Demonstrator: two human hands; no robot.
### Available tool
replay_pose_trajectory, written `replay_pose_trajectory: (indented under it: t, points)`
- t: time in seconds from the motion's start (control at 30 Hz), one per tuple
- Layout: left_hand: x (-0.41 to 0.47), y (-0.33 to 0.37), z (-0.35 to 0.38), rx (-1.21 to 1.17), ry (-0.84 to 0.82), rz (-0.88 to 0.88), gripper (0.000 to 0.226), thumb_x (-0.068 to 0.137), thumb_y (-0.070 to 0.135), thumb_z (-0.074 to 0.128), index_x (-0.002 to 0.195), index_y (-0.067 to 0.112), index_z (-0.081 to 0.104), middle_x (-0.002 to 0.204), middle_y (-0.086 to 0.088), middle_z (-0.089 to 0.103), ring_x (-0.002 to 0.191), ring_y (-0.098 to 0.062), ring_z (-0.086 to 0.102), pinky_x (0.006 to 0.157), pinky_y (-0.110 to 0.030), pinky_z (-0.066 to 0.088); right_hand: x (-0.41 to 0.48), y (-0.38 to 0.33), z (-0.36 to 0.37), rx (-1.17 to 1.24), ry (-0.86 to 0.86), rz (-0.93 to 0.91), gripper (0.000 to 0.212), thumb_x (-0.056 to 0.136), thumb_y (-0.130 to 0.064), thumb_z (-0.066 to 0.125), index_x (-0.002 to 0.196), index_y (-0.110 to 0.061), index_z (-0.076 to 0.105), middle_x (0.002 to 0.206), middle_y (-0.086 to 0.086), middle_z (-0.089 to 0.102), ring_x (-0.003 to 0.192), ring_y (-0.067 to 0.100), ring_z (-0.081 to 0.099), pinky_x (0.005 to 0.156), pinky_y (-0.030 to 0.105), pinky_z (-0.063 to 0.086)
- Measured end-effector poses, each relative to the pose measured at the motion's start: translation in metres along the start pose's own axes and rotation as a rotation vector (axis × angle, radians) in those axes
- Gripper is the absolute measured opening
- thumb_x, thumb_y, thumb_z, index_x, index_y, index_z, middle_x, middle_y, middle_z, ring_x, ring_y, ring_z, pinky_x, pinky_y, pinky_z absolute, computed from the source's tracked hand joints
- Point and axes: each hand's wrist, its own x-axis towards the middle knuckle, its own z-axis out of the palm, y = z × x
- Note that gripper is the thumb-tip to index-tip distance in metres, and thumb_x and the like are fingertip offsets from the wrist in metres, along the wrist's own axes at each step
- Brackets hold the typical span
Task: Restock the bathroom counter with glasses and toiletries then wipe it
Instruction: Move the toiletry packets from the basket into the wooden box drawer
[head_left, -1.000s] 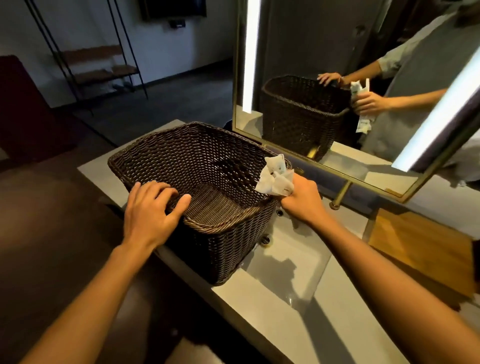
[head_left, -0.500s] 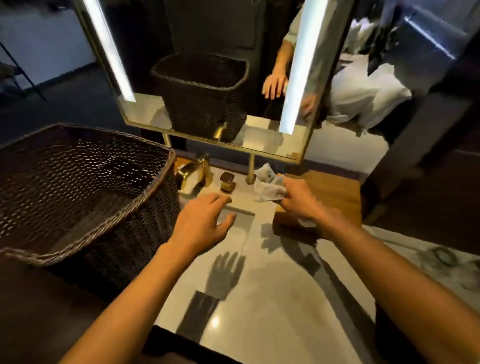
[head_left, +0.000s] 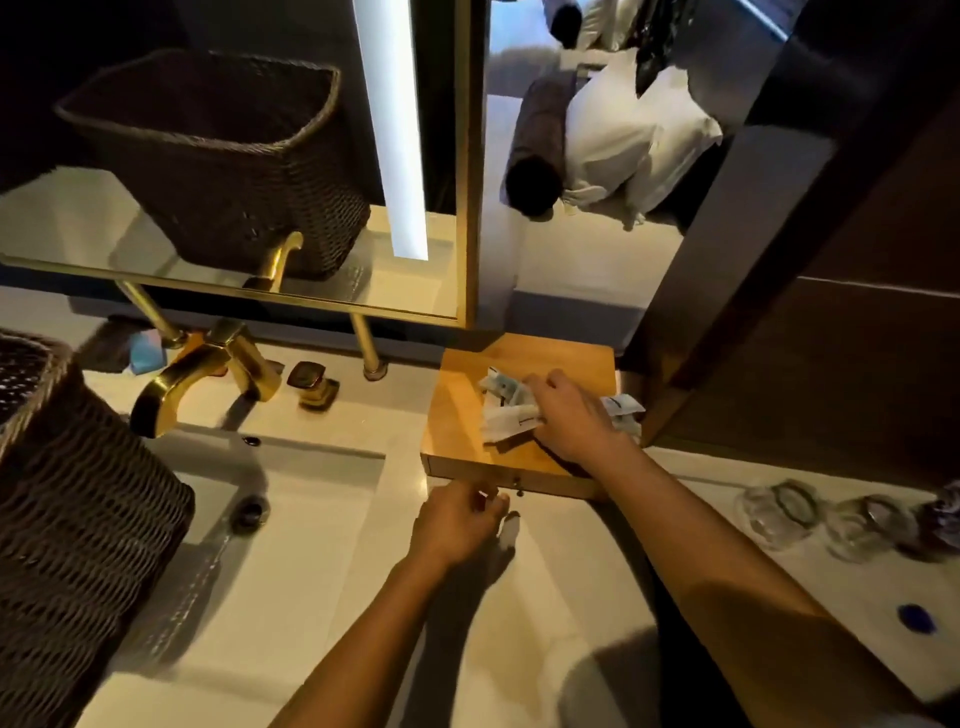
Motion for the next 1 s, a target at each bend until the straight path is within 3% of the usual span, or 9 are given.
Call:
replay_pose_trajectory:
  t: [0.13,0.23,0.33,0.43,0.6,0.77,0.87,0.93,1.0]
  points:
    - [0.026,0.007,0.019,-0.263,-0.045,-0.103,0.022,0.09,0.045,0.059,0.093,0.028,0.072,0.096,0.003,0.078,0.085,-0.017,0.076,0.089,-0.045,0.06,0.009,0.018,0.013,0.077,0.088,0.012,0.088,0.063,-0.082,0.058,0.135,-0.035,0.041,0.135,0.003,0.041,0.123,0.025,0.039,0.103,0.043,0.035]
    - [0.042,0.009,0.032,-0.418,-0.057,-0.146,0.032,0.082,0.046,0.056,0.082,0.022,0.076,0.082,-0.001,0.079,0.081,-0.022,0.076,0.088,-0.052,0.06,0.013,0.022,0.026,0.127,0.176,0.019,0.099,0.054,-0.096,0.046,0.133,-0.037,0.044,0.143,-0.002,0.039,0.134,0.022,0.034,0.113,0.048,0.024]
    - [0.045,0.012,0.04,-0.551,-0.054,-0.172,0.029,0.086,0.026,0.051,0.076,0.012,0.075,0.076,-0.005,0.078,0.084,-0.03,0.075,0.085,-0.049,0.061,0.017,0.025,0.034,0.159,0.254,0.0,0.099,0.054,-0.095,0.048,0.131,-0.033,0.048,0.145,-0.003,0.042,0.137,0.02,0.035,0.116,0.048,0.026]
    - [0.043,0.013,0.043,-0.725,-0.082,-0.255,0.027,0.095,0.007,0.047,0.085,-0.004,0.069,0.068,-0.011,0.071,0.076,-0.034,0.063,0.057,-0.031,0.049,0.02,0.03,0.041,0.162,0.293,-0.015,0.093,0.054,-0.088,0.055,0.128,-0.032,0.051,0.143,-0.002,0.045,0.137,0.02,0.037,0.116,0.048,0.028]
    - [0.046,0.009,0.041,-0.841,-0.109,-0.296,0.025,0.098,0.009,0.053,0.089,-0.006,0.07,0.068,-0.014,0.069,0.073,-0.031,0.056,0.047,-0.023,0.038,0.023,0.034,0.043,0.192,0.301,-0.038,0.086,0.056,-0.081,0.062,0.126,-0.032,0.051,0.146,-0.003,0.042,0.138,0.019,0.035,0.118,0.046,0.025]
    - [0.04,0.007,0.042,-0.737,-0.098,-0.291,0.026,0.097,0.014,0.052,0.094,-0.002,0.073,0.078,-0.019,0.077,0.08,-0.035,0.069,0.056,-0.028,0.048,0.022,0.035,0.041,0.212,0.284,-0.05,0.085,0.058,-0.076,0.066,0.128,-0.031,0.05,0.147,-0.003,0.041,0.139,0.018,0.032,0.119,0.045,0.023]
    - [0.028,0.002,0.04,-0.673,-0.109,-0.281,0.024,0.097,0.017,0.053,0.098,0.003,0.073,0.083,-0.015,0.078,0.088,-0.03,0.076,0.075,-0.037,0.059,0.022,0.034,0.039,0.224,0.273,-0.06,0.083,0.059,-0.074,0.066,0.128,-0.03,0.051,0.147,-0.003,0.041,0.138,0.019,0.032,0.119,0.046,0.023]
    - [0.018,-0.002,0.041,-0.641,-0.116,-0.266,0.022,0.094,0.019,0.054,0.094,0.008,0.074,0.082,-0.011,0.079,0.087,-0.027,0.077,0.089,-0.046,0.06,0.022,0.035,0.038,0.221,0.265,-0.06,0.083,0.06,-0.073,0.066,0.129,-0.029,0.05,0.147,-0.002,0.04,0.139,0.019,0.032,0.119,0.047,0.023]
    - [0.006,-0.004,0.042,-0.604,-0.116,-0.267,0.022,0.091,0.021,0.055,0.09,0.012,0.075,0.08,-0.008,0.079,0.085,-0.022,0.078,0.094,-0.05,0.058,0.022,0.035,0.037,0.215,0.254,-0.058,0.084,0.061,-0.073,0.067,0.13,-0.028,0.05,0.148,-0.002,0.04,0.139,0.02,0.032,0.118,0.047,0.024]
